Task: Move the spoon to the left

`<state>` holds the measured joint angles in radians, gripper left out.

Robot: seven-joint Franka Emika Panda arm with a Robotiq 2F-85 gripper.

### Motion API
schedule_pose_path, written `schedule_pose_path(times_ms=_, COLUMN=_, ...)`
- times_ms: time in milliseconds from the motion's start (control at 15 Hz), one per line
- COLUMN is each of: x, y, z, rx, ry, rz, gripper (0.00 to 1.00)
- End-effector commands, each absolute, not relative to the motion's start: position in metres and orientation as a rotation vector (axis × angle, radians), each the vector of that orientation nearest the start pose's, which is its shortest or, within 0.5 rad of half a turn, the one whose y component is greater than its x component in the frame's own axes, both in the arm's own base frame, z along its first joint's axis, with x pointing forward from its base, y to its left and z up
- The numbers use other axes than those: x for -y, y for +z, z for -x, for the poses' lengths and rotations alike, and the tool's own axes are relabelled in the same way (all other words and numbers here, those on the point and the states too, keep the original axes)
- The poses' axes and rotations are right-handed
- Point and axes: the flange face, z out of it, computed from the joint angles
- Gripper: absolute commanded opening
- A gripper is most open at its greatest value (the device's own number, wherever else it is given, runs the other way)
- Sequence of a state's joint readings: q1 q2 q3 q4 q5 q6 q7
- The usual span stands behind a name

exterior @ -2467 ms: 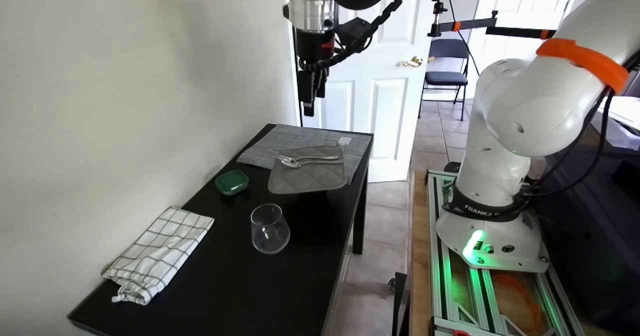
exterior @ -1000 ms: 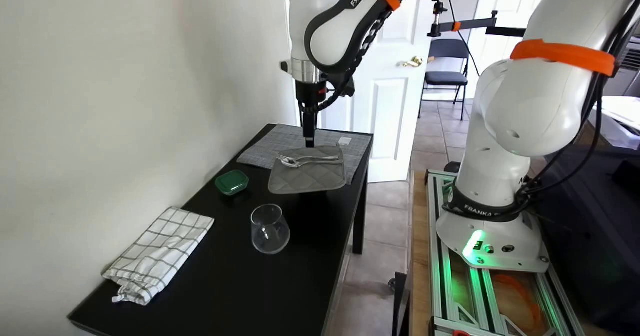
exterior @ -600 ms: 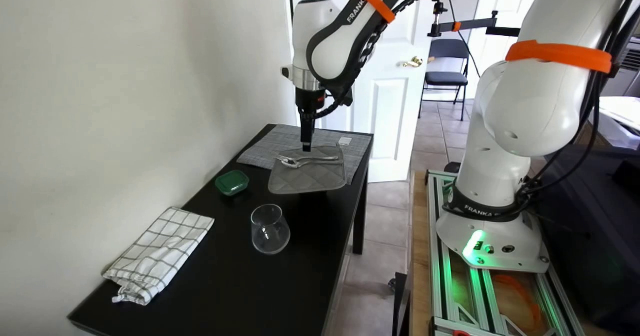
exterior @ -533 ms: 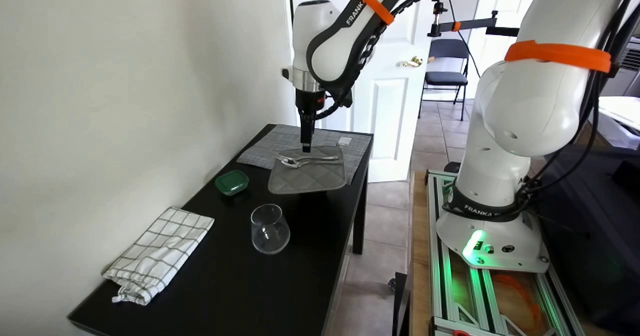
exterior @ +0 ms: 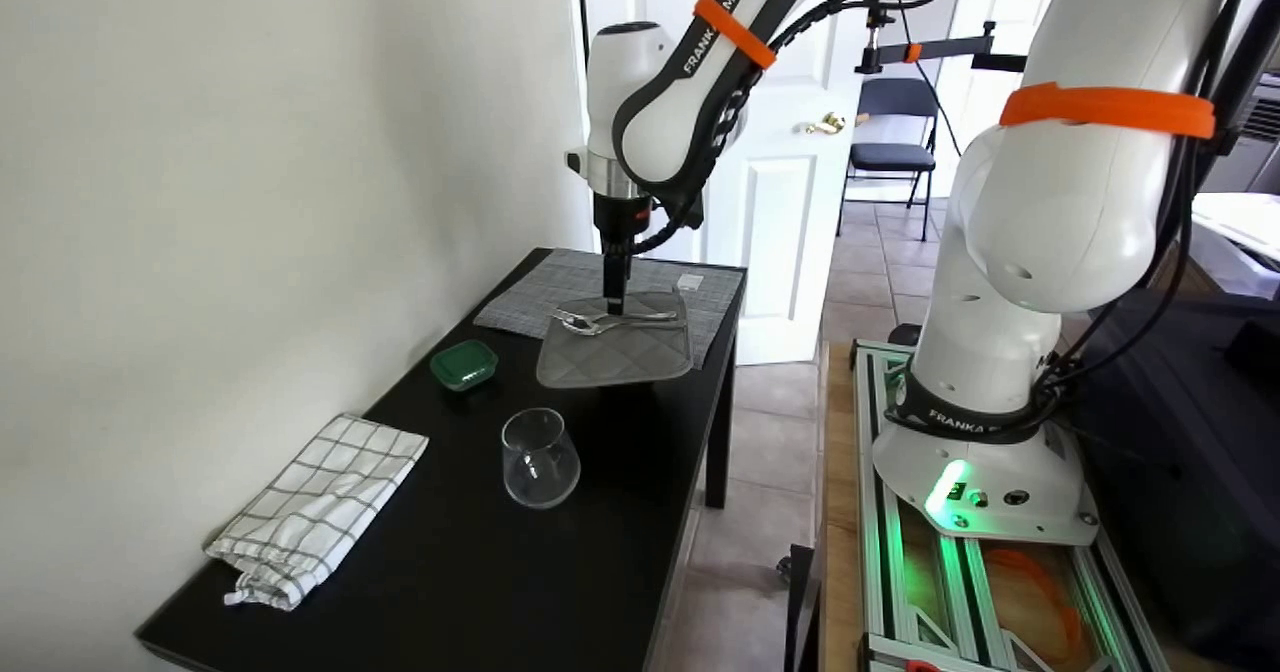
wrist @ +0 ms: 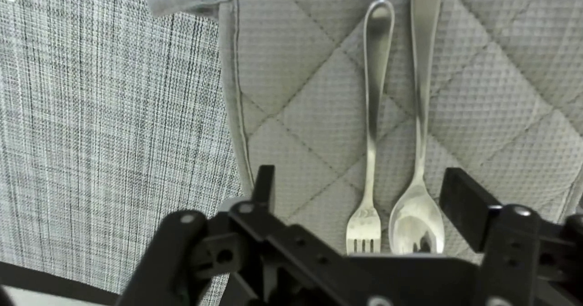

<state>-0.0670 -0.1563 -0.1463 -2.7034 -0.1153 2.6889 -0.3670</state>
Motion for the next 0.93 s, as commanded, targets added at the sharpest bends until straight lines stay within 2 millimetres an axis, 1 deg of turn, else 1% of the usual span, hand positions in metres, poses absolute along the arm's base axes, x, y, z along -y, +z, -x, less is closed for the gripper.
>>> schedule_pose_path(times_ms=0, x=0.088, y=0.284, z=-0.409, rx=0.404, ry=-0.21, rz=3.189, gripper=0.75)
schedule_pose_path(times_ms=67, x=0.088, y=0.284, z=-0.409, rx=0.403, ry=-0.209, rz=3.188, gripper=0.76)
schedule_pose_path(times_ms=200, x=0.088, y=0.283, z=-0.41, rx=0.404, ry=-0.206, rz=3.19, gripper=0.71)
schedule_pose_path(times_ms=267, x=0.088, y=0.283, z=-0.41, rx=0.404, ry=-0.207, rz=3.19, gripper=0.75)
schedule_pose_path(times_ms=400, x=0.088, y=0.283, z=-0.411, rx=0.402, ry=-0.207, rz=3.19, gripper=0.74)
schedule_pose_path(times_ms=467, x=0.089, y=0.282, z=-0.412, rx=0.399, ry=-0.207, rz=3.19, gripper=0.8)
schedule_pose_path(times_ms=533, x=0.089, y=0.281, z=-0.413, rx=0.397, ry=-0.207, rz=3.192, gripper=0.95)
schedule_pose_path(times_ms=600, x=0.089, y=0.28, z=-0.415, rx=0.397, ry=-0.21, rz=3.193, gripper=0.98)
schedule_pose_path(times_ms=667, x=0.089, y=0.28, z=-0.416, rx=0.396, ry=-0.217, rz=3.193, gripper=0.95)
schedule_pose_path(times_ms=733, x=0.088, y=0.279, z=-0.418, rx=0.395, ry=-0.225, rz=3.194, gripper=1.0)
schedule_pose_path(times_ms=867, x=0.088, y=0.277, z=-0.42, rx=0.397, ry=-0.238, rz=3.195, gripper=1.0)
